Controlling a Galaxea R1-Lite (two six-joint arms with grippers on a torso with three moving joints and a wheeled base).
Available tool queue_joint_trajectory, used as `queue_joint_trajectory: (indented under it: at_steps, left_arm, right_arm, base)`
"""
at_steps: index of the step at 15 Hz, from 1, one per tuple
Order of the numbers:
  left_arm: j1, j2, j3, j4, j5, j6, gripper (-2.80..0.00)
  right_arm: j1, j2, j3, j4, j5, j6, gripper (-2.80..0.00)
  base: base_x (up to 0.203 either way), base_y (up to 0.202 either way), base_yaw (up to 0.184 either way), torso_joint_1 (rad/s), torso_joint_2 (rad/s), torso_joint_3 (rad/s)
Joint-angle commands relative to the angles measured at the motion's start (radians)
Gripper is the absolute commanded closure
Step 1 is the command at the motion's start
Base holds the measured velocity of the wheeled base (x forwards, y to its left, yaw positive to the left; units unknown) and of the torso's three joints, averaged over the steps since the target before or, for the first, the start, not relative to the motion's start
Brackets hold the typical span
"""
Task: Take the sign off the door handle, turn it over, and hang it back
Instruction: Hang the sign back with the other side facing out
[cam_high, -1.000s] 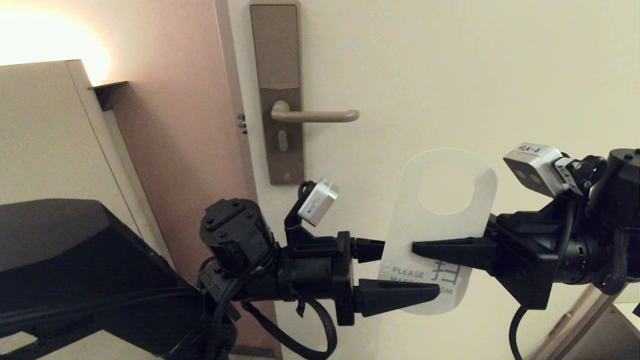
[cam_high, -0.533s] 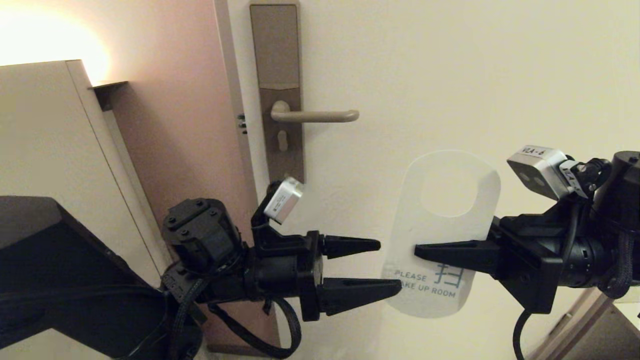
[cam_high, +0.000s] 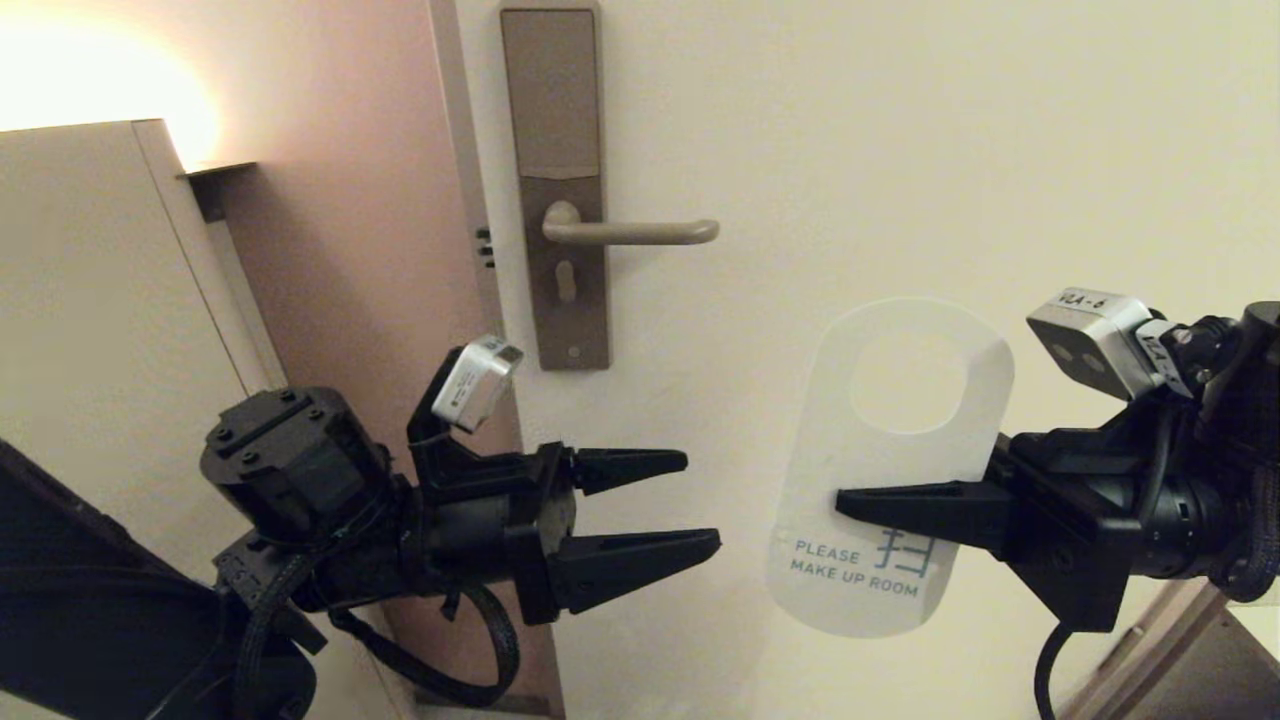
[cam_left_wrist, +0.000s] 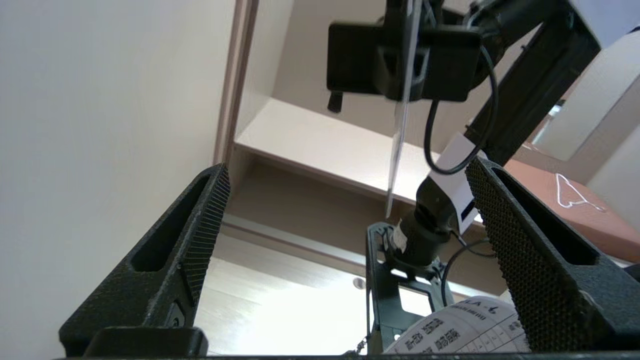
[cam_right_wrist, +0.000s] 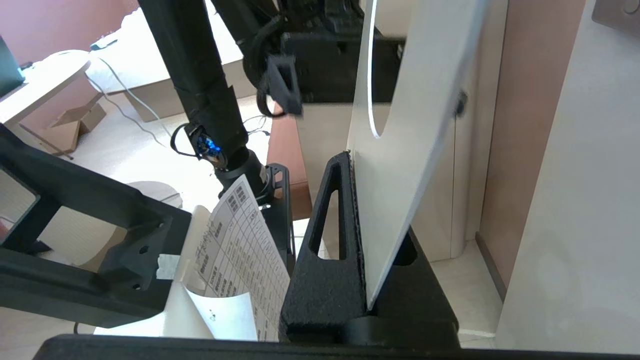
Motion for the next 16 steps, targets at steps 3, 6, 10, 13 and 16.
queue_joint_trajectory:
  at_steps: [3, 6, 10, 13, 16]
  left_arm:
    - [0.005, -0.044, 0.018, -0.047, -0.002, 0.026, 0.0]
    - [0.019, -0.088, 0.035, -0.047, 0.008, 0.014, 0.0]
    - [0.142, -0.171, 0.103, -0.047, 0.008, 0.058, 0.0]
    - [0.306, -0.223, 0.18, -0.024, 0.022, 0.23, 0.0]
    - [0.441, -0.366, 0.245, 0.243, 0.254, 0.51, 0.0]
  right_arm:
    - [0.0, -0.026, 0.028, -0.005, 0.006, 0.001, 0.0]
    - [0.0, -0.031, 0.046, -0.005, 0.006, -0.024, 0.0]
    - [0.0, -0.017, 0.043, -0.005, -0.022, -0.034, 0.0]
    - [0.0, -0.008, 0.038, -0.005, -0.038, -0.035, 0.0]
    - [0.0, -0.007, 0.041, -0.005, -0.051, -0.035, 0.0]
  base:
    - [0.0, 0.0, 0.0, 0.0, 0.0, 0.0]
    - [0.0, 0.0, 0.0, 0.0, 0.0, 0.0]
    - [0.0, 0.0, 0.0, 0.0, 0.0, 0.0]
    - [0.0, 0.0, 0.0, 0.0, 0.0, 0.0]
    - [0.0, 0.0, 0.0, 0.0, 0.0, 0.0]
